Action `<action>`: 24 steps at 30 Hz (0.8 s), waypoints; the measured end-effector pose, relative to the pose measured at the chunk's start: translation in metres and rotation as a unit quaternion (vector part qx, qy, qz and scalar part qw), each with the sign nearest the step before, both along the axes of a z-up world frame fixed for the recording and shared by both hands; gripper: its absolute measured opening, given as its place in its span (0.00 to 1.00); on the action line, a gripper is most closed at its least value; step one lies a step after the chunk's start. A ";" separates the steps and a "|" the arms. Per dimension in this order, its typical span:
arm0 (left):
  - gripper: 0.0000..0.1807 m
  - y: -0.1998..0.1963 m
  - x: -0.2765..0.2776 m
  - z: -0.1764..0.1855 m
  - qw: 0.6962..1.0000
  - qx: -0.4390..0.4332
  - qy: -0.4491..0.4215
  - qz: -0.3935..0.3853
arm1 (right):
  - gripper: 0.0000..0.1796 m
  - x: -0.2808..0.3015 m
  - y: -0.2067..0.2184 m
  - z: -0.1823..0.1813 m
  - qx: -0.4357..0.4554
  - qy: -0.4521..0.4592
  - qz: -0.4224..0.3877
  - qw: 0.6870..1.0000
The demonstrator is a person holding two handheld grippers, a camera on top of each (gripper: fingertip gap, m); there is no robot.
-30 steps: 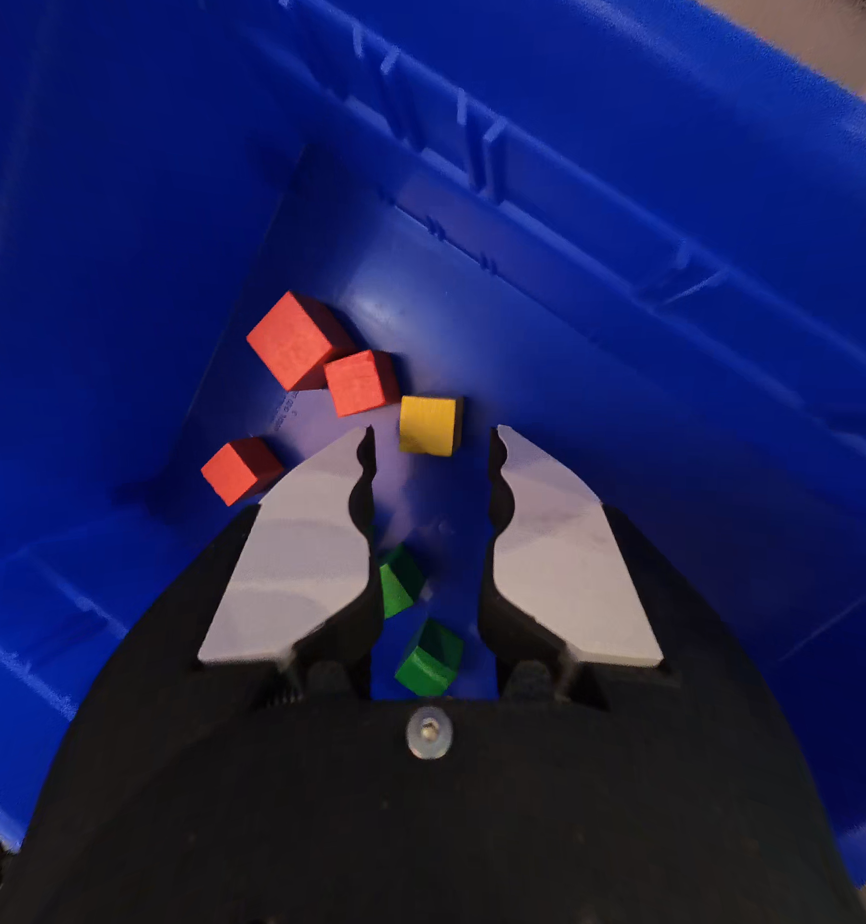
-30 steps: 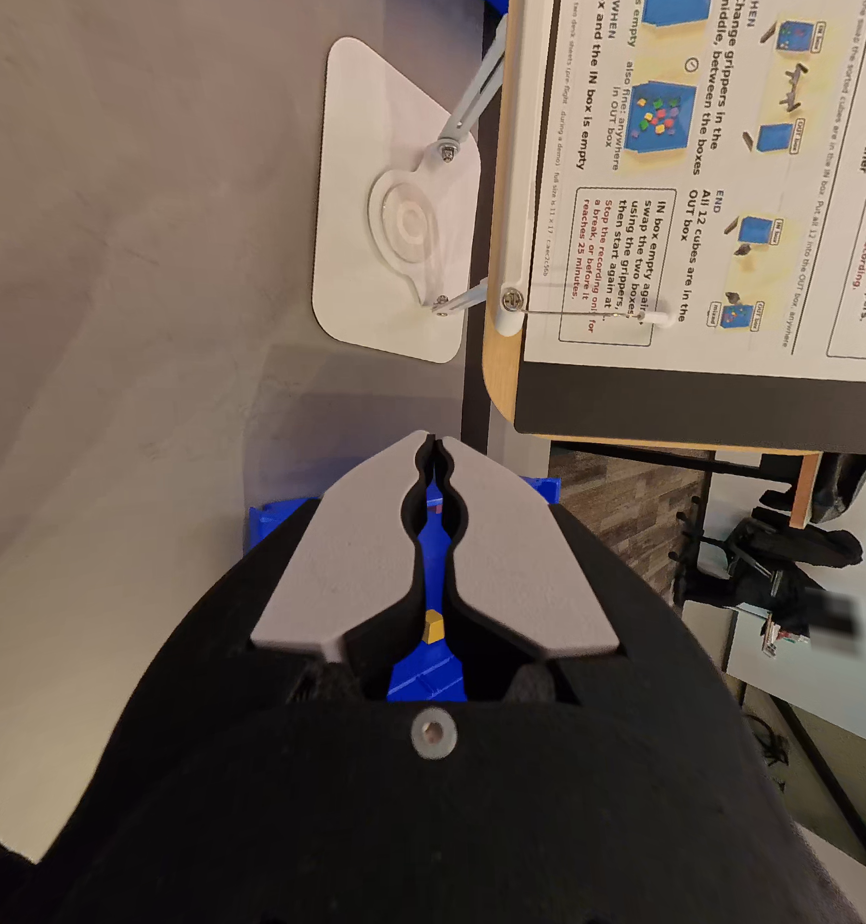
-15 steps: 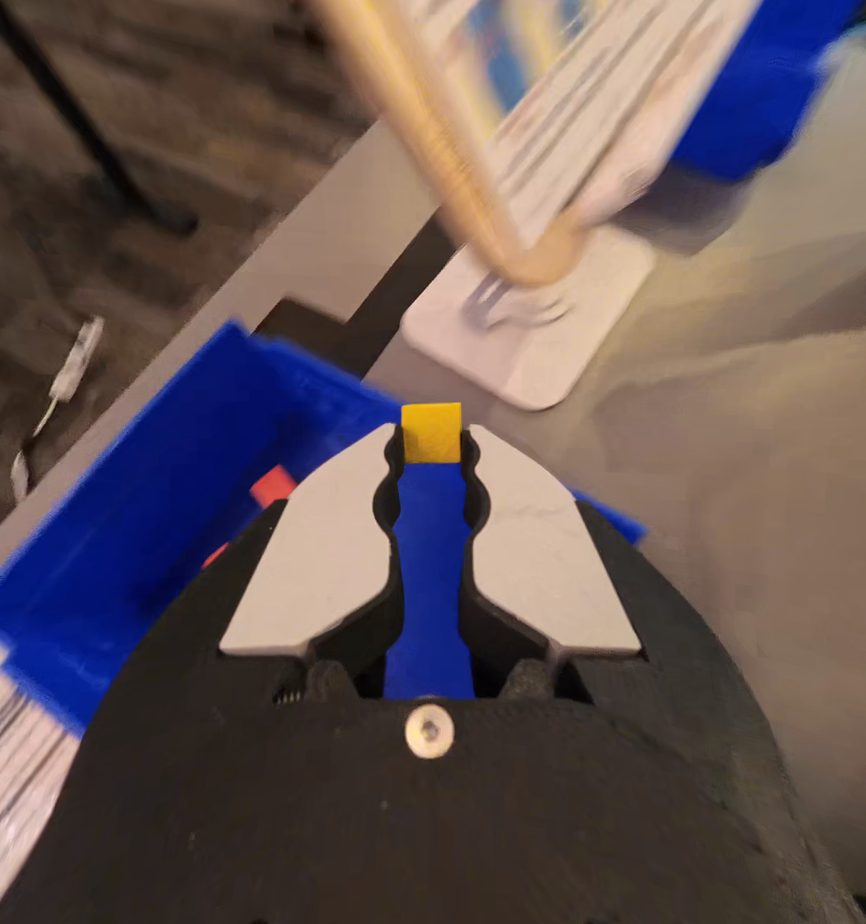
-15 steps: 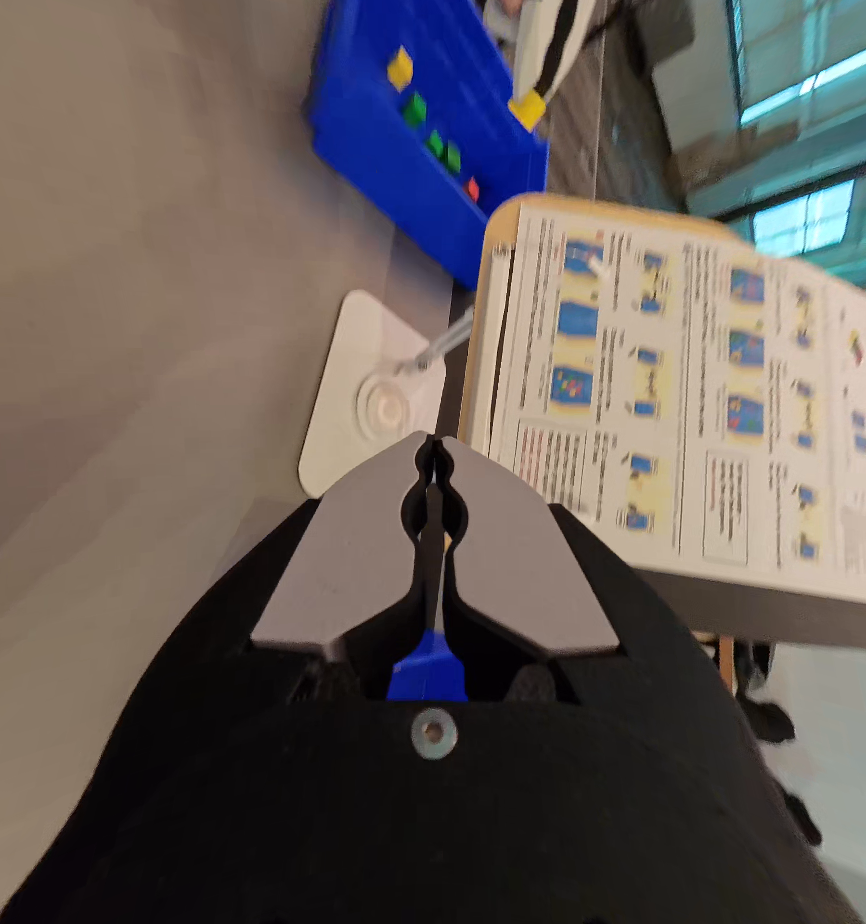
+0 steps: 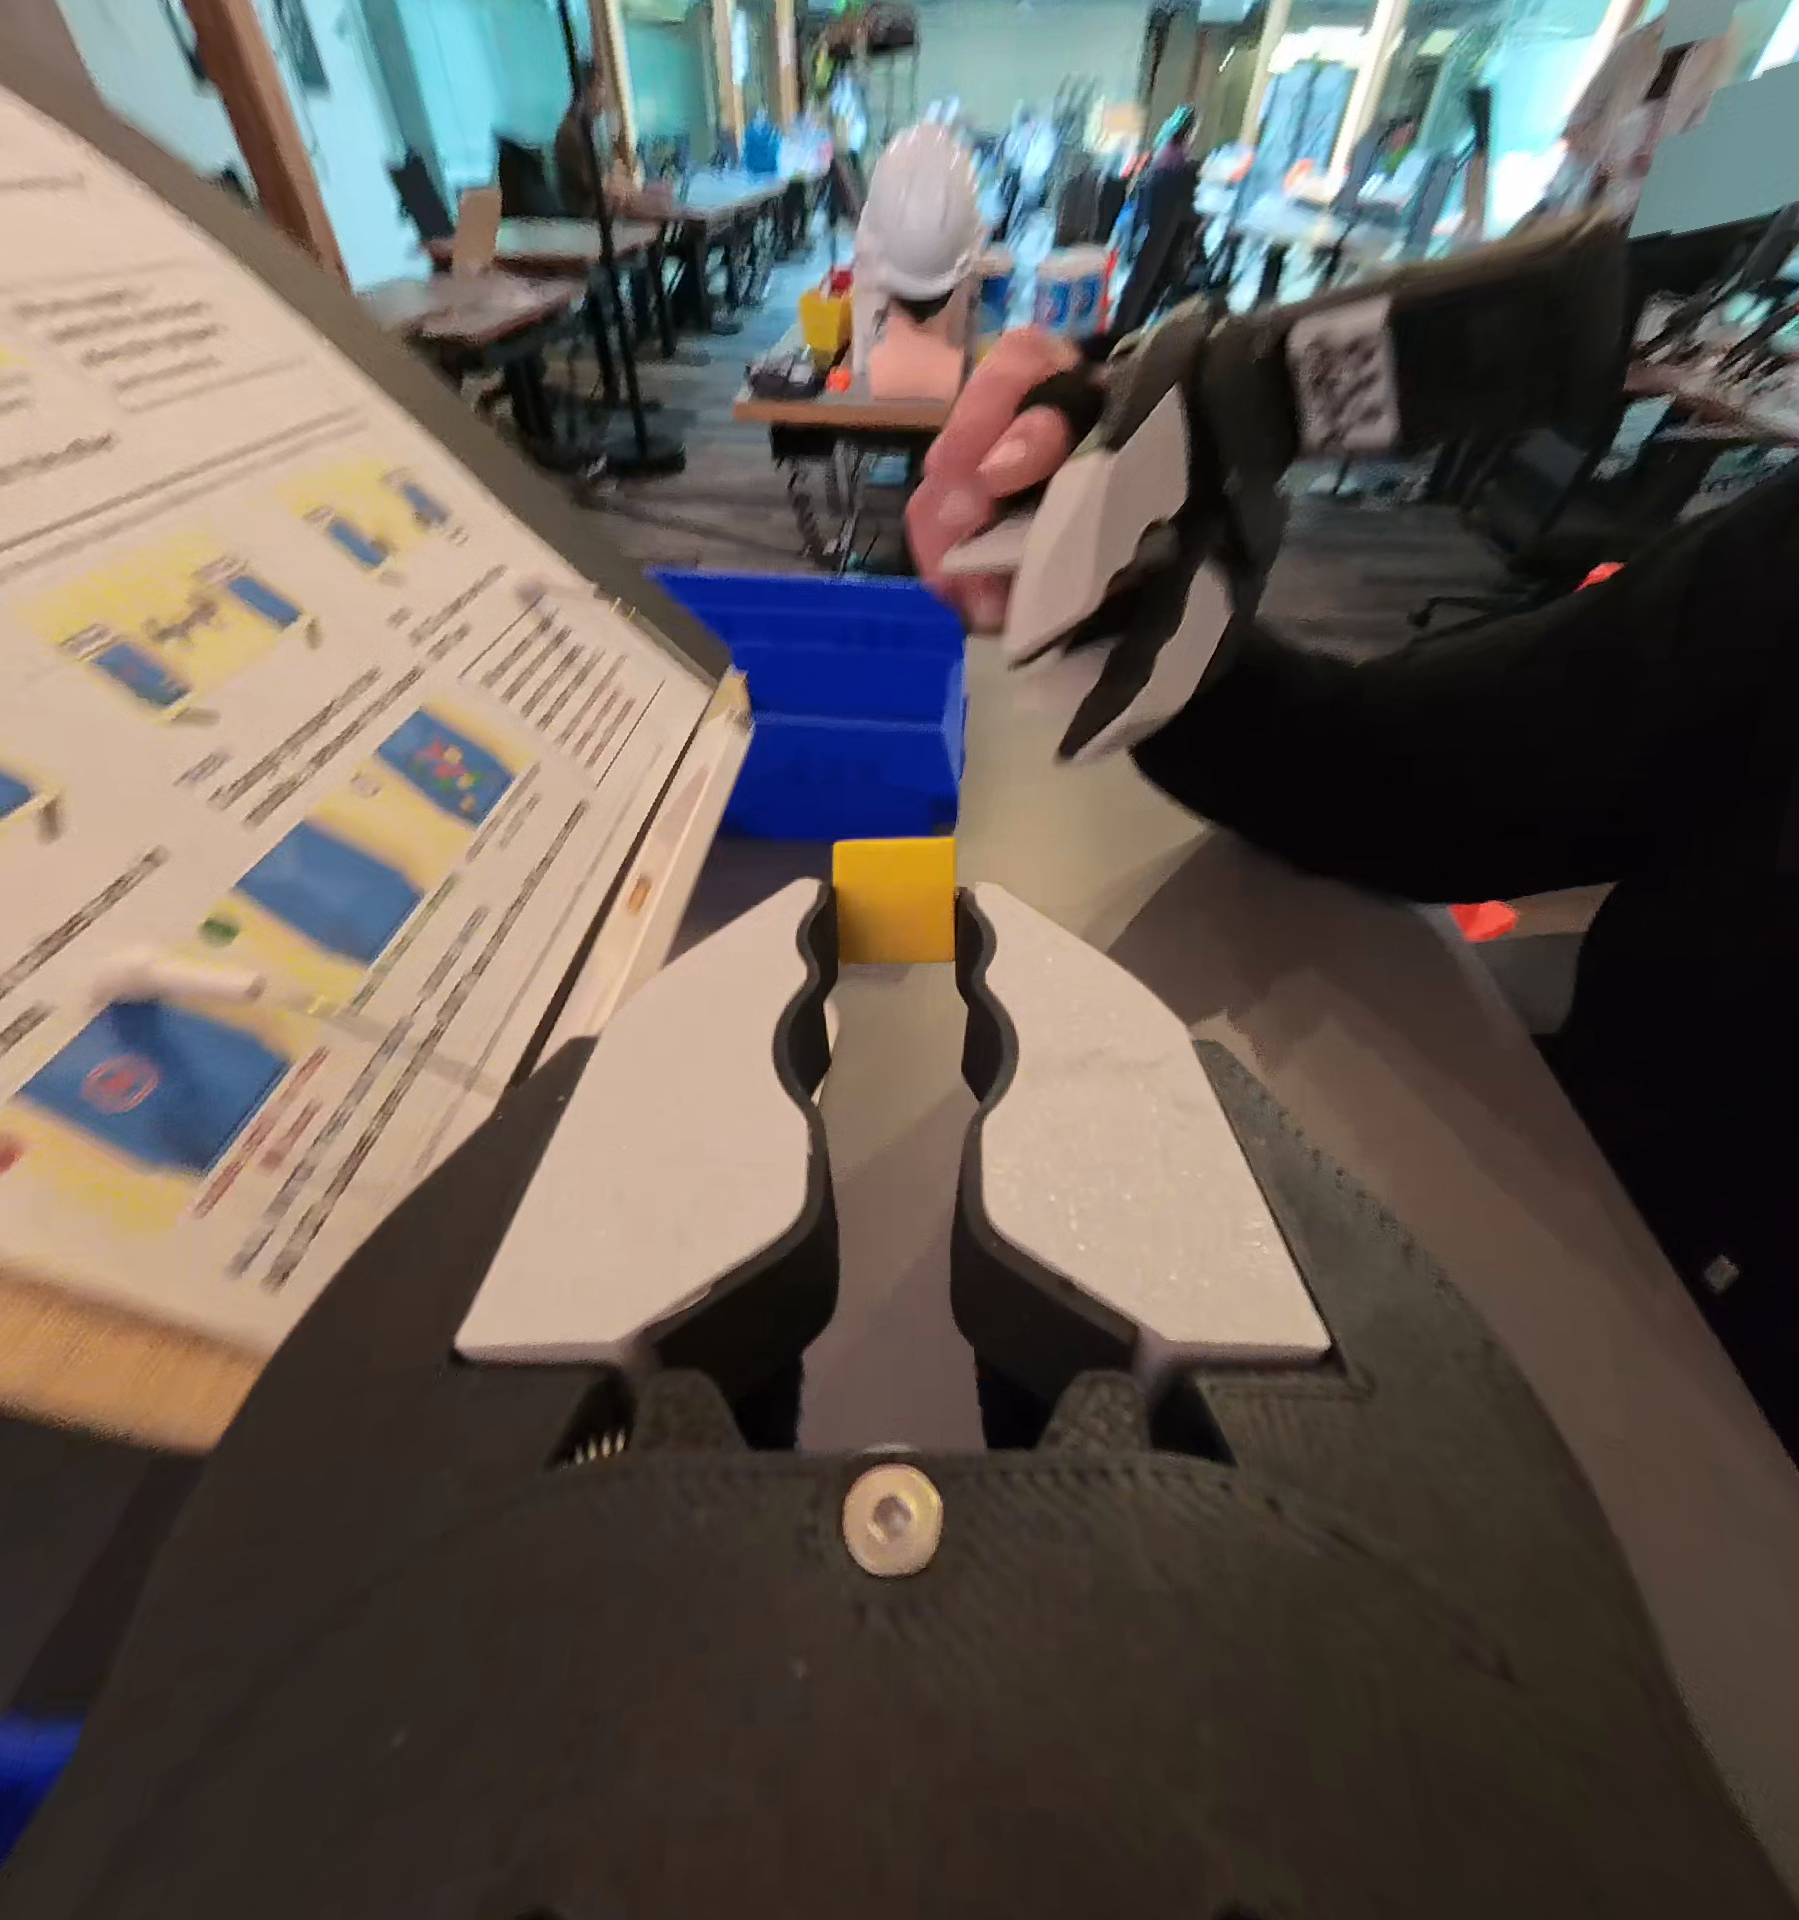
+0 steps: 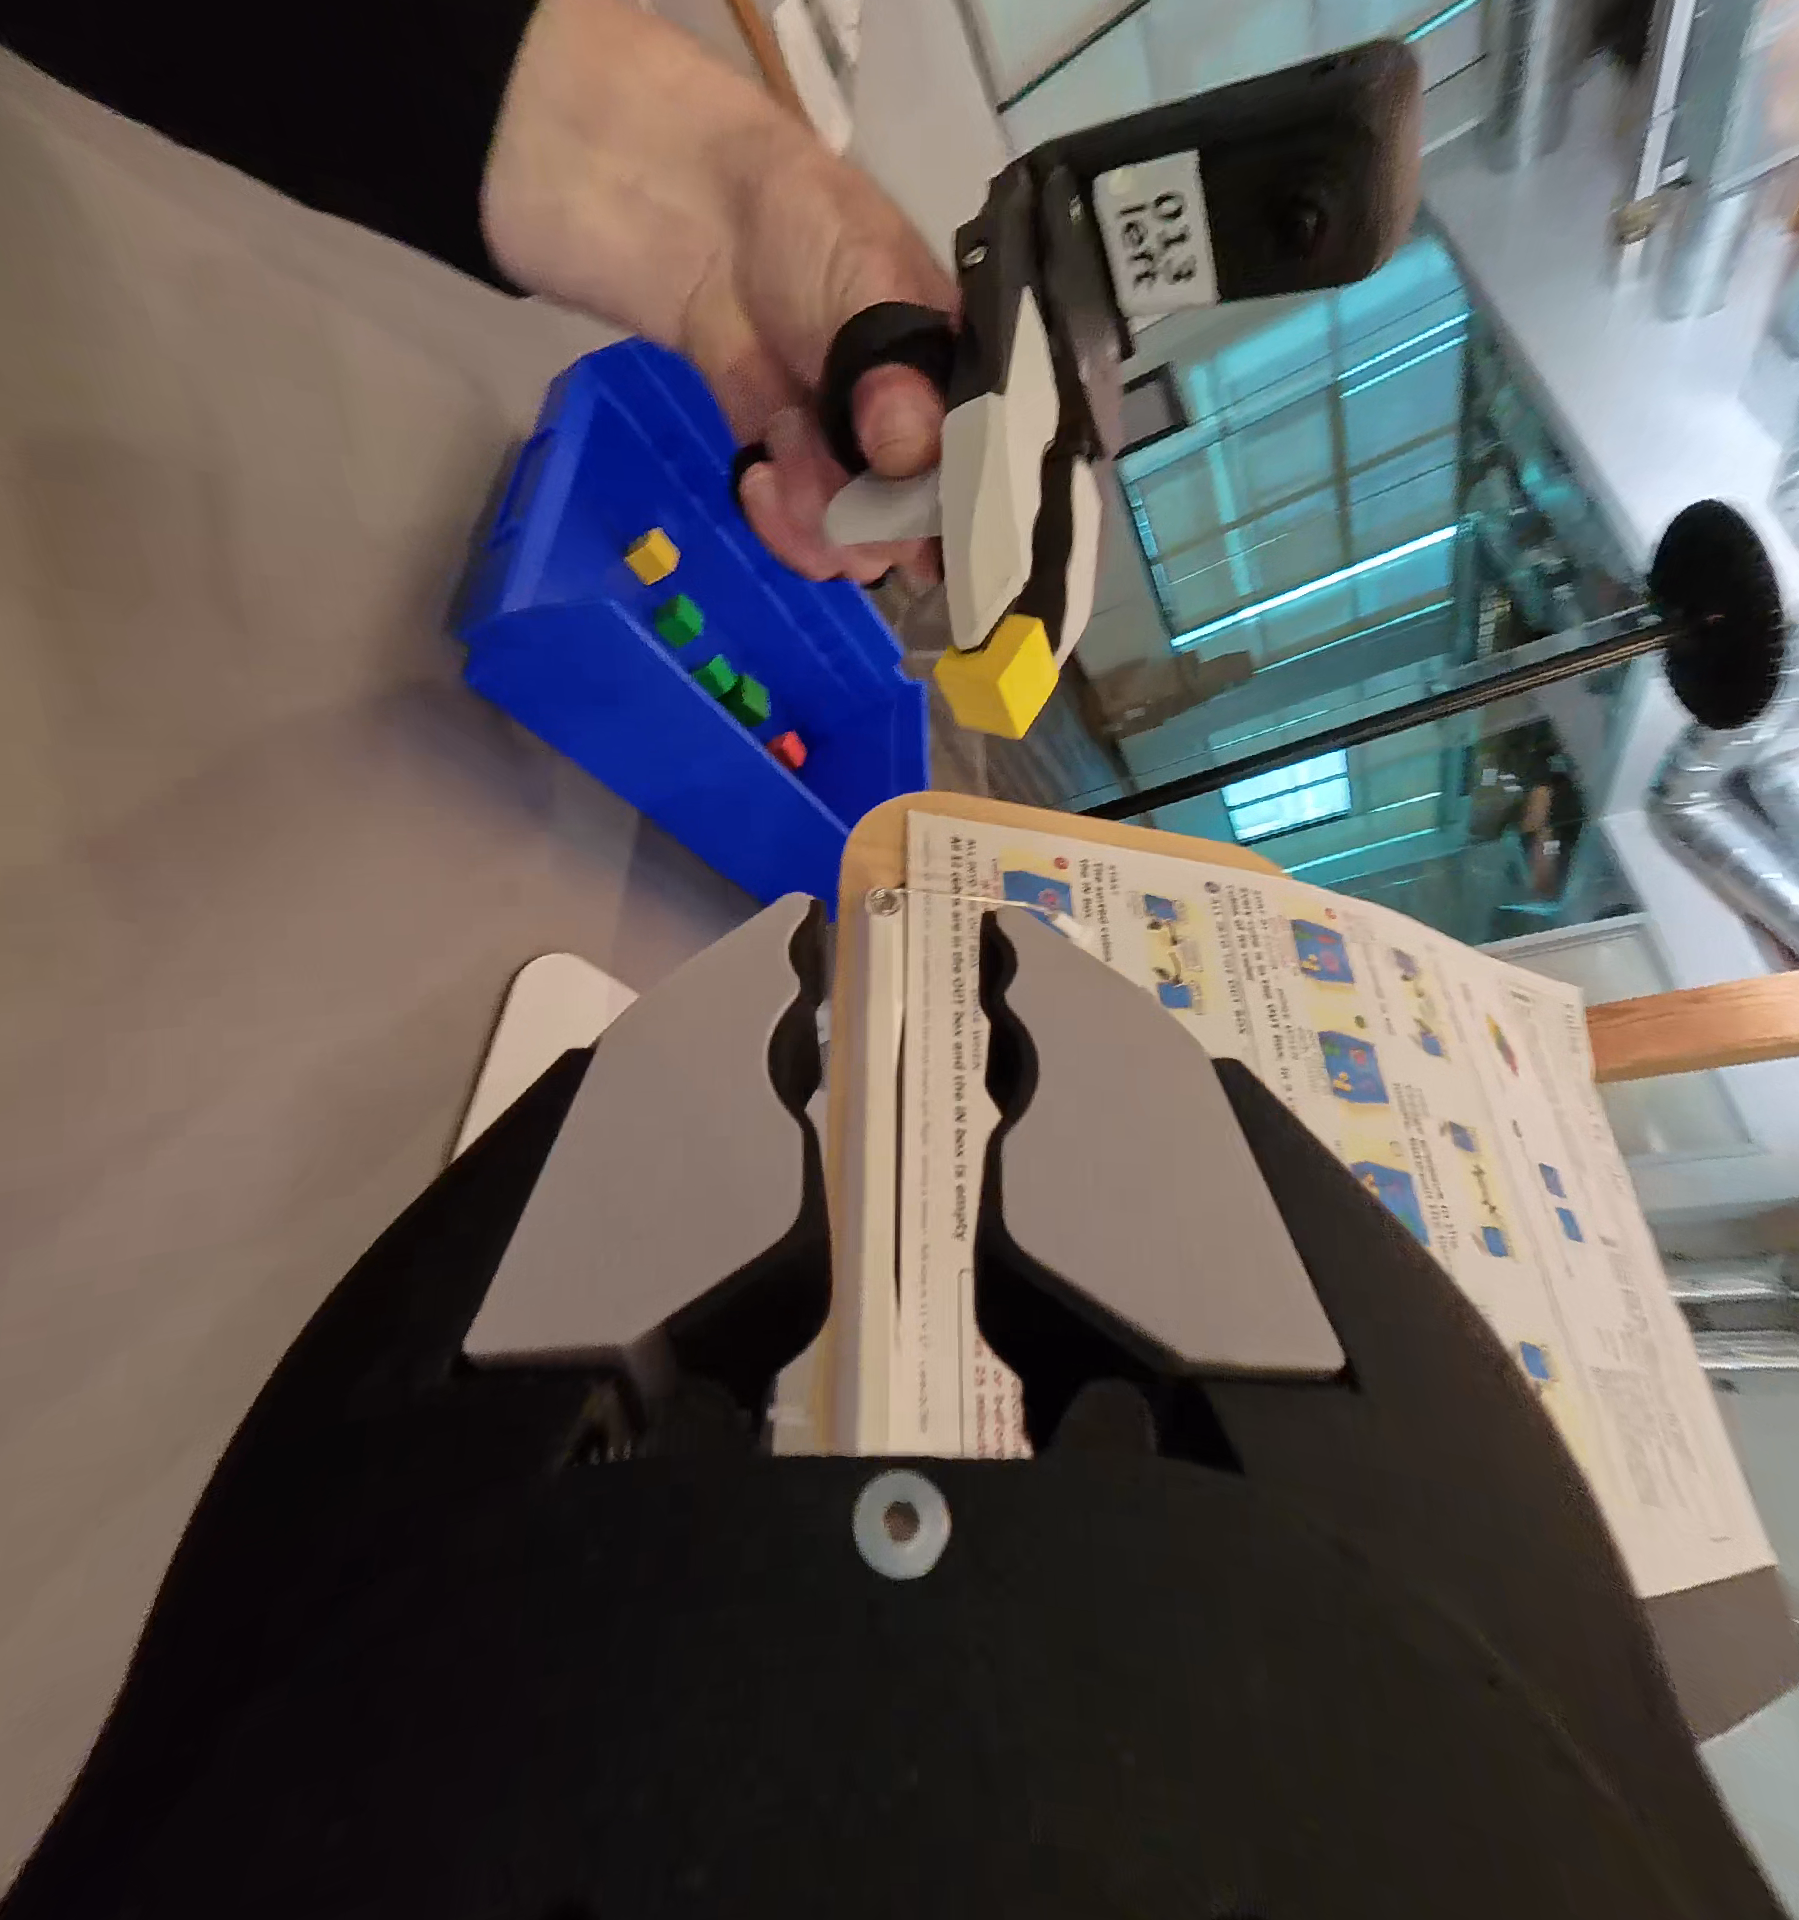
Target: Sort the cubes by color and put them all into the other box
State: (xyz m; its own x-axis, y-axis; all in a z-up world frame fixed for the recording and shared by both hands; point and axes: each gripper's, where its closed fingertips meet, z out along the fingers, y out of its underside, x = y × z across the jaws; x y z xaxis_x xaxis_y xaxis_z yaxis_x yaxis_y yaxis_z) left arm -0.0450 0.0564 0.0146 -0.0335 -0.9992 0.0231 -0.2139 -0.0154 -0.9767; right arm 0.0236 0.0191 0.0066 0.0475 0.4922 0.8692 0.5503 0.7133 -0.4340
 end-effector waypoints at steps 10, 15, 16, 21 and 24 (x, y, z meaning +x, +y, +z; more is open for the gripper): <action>0.12 -0.033 0.061 0.013 0.975 -0.118 -0.170 -0.086 | 0.23 -0.014 0.013 0.016 0.109 0.101 -0.021 0.989; 0.12 -0.034 0.067 0.009 0.965 -0.146 -0.195 -0.099 | 0.20 -0.017 0.006 0.016 0.114 0.104 -0.006 0.988; 0.12 -0.036 0.067 0.009 0.963 -0.151 -0.198 -0.109 | 0.18 -0.018 0.005 0.016 0.115 0.104 -0.003 0.988; 0.12 -0.043 0.070 0.009 0.956 -0.162 -0.208 -0.132 | 0.12 -0.018 -0.001 0.018 0.118 0.105 0.003 0.988; 0.12 -0.047 0.070 0.009 0.949 -0.176 -0.212 -0.151 | 0.12 -0.018 -0.005 0.019 0.118 0.095 0.003 0.988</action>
State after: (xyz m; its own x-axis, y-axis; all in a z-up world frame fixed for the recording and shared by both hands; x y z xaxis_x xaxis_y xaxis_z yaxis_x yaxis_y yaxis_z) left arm 0.0250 0.0092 0.0240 -0.3980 -0.8755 0.2739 0.1508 -0.3570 -0.9219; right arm 0.0055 0.0146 0.0258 0.2189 0.2770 0.9356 0.4710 0.8098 -0.3500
